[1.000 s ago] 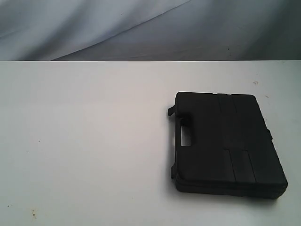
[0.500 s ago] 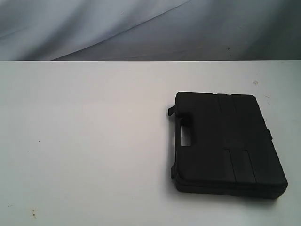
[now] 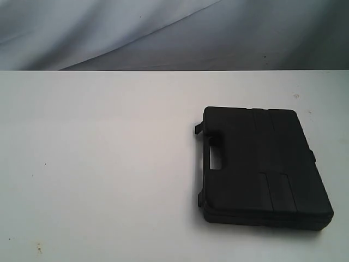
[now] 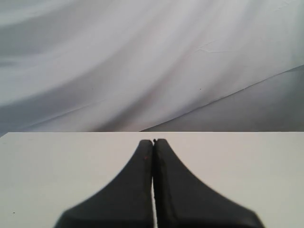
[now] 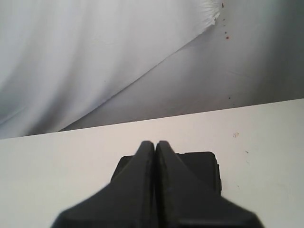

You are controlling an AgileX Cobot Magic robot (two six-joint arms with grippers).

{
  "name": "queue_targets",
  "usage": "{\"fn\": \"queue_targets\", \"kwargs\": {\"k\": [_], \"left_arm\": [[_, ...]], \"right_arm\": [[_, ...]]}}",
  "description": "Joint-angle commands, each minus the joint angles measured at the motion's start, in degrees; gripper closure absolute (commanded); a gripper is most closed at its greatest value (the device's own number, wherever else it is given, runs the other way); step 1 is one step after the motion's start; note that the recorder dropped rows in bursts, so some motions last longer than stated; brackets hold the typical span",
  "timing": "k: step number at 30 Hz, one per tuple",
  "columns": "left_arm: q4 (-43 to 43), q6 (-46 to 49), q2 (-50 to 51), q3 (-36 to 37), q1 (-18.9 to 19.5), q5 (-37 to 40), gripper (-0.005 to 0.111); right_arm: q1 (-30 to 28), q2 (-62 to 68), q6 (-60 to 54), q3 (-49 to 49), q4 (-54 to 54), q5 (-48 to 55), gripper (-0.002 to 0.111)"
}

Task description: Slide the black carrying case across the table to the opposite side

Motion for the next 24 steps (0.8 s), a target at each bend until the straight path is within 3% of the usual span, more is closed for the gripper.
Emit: {"fn": "queue_targets", "kwargs": {"k": [1, 24], "left_arm": [[0.0, -0.6, -0.3, 0.2, 0.0, -0.5, 0.107], [0.0, -0.6, -0.3, 0.2, 0.0, -0.5, 0.107]], "right_arm": [[0.1, 0.2, -0.8, -5.5, -1.5, 5.8, 0.108], [1.2, 35.6, -1.1, -24.1, 1.5, 14.0, 0.108]]}}
